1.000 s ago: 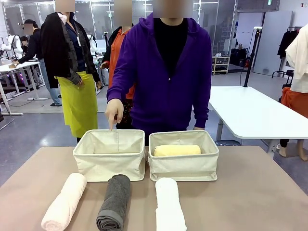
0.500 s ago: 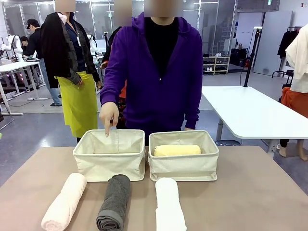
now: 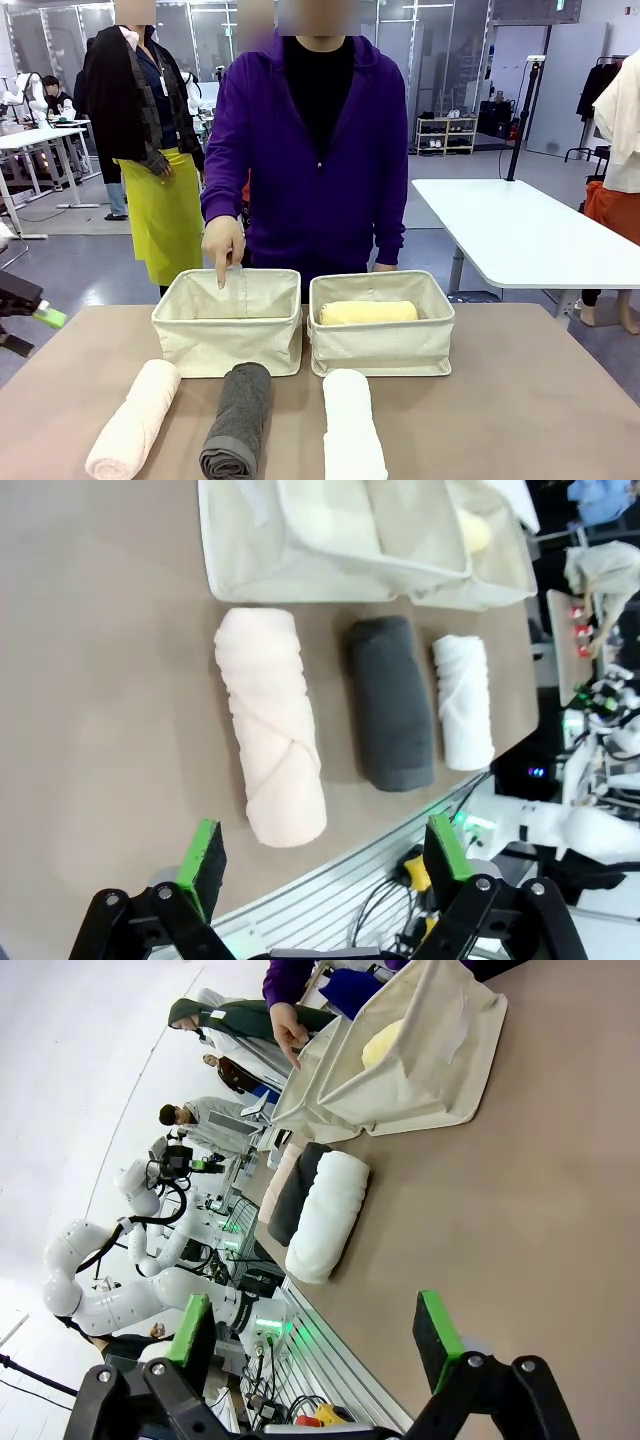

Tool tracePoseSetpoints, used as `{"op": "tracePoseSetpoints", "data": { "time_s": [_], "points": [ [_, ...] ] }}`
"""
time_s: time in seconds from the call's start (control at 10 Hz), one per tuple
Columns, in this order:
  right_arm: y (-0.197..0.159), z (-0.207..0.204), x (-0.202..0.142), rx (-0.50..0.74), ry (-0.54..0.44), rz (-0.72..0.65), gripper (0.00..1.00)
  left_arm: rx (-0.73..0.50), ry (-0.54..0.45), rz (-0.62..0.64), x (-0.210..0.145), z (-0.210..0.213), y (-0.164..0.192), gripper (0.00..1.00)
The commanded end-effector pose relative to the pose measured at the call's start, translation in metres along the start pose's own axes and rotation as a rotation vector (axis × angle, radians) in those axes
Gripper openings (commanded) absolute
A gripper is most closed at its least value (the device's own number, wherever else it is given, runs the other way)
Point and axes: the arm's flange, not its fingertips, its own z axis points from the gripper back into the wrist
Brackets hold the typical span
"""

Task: Divide the towels into two baskets.
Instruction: Pick up one hotel-folded towel from the bottom of the table and place it in the Fabric basket indicated by the person.

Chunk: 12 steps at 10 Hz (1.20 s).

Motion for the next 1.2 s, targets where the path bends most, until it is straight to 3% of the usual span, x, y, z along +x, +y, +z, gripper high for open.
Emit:
{"op": "tracePoseSetpoints", "data": {
  "time_s": [0.0,0.5,1.1],
  "points": [
    [0.003,0.0,-0.002,0.007,-0.015,0.011,1.0,0.102,0.033,-0.029,-0.043,-0.048,-0.006,1.0],
    [0.003,0.0,-0.002,0.007,-0.015,0.011,1.0,0.272,0.176,-0.05,-0.049,-0.132,-0.01,1.0],
    [0.003,0.0,-0.002,0.007,-0.015,0.011,1.0,0.393,0.238,-0.043,-0.053,-0.185,-0.004,1.0]
  ]
}}
